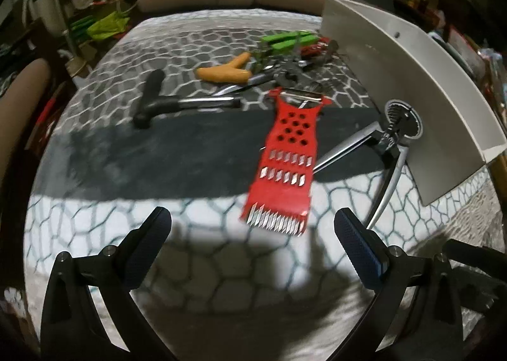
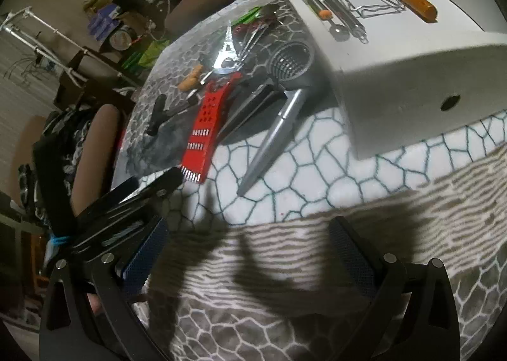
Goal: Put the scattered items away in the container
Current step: 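Reach the left tool to the red grater and grasp its blade end, then grasp the red grater with the right tool while the left tool holds it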
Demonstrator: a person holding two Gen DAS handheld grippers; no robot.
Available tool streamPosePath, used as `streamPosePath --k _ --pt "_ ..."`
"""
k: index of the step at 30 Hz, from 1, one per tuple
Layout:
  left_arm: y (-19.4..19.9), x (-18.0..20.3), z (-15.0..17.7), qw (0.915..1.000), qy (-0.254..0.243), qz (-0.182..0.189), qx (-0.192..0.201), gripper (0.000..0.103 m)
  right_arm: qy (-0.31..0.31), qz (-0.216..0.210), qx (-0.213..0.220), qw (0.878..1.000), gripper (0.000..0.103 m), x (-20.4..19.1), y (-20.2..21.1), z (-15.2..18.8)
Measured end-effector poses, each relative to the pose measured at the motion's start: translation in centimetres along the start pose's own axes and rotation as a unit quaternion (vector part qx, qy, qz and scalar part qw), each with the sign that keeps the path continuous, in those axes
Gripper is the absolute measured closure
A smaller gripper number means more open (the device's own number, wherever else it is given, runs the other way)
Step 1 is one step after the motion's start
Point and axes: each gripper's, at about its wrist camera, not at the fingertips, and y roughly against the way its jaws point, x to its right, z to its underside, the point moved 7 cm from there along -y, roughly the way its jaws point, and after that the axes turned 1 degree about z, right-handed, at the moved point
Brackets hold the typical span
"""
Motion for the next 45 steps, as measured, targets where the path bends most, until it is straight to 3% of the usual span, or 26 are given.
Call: streamPosePath --k 7,9,11,18,23,25,37,44,45 --pt "-3.2 1.0 -0.4 0.9998 -0.008 0.011 -0.013 0.001 0.009 0.001 -0.008 1.0 0.001 0.3 -0.7 0.0" --pt "-3.7 1.0 -0.4 0.9998 -0.01 0.013 -0.013 0.003 0.008 0.0 -0.011 1.0 0.001 0.4 -0.9 0.0" --pt "-4.0 1.1 -0.4 0.9997 -0.015 0.015 -0.011 0.019 0.01 0.002 -0.011 1.0 0.001 0.6 -0.9 0.0" --pt "-4.2 1.5 -0.6 0.9993 -0.025 0.029 -0.005 0.022 0.016 0.009 -0.017 1.0 0.001 1.1 -1.3 0.1" --pt "-3.9 1.5 -1.0 0.9988 -0.023 0.043 -0.001 0.049 0.017 0.01 -0.018 1.0 0.001 1.1 -1.3 0.2" --pt "-3.7 1.6 -1.0 0.9985 -0.022 0.049 -0.003 0.055 0.019 0.01 -0.019 1.0 0.001 1.1 -1.3 0.2" --pt "-1.5 1.4 -0.8 0.9956 0.002 0.093 0.011 0.055 0.017 0.002 -0.017 1.0 0.001 0.6 -0.6 0.2" --pt "0.4 -0.1 0.9 0.9908 0.032 0.132 -0.002 0.055 -0.038 -0.08 -0.038 0.995 0.001 -1.8 -1.1 -1.4" --pt "0.5 -0.3 1.1 0.9903 0.035 0.134 -0.003 0.055 -0.044 -0.087 -0.042 0.994 0.005 -2.2 -1.4 -1.8"
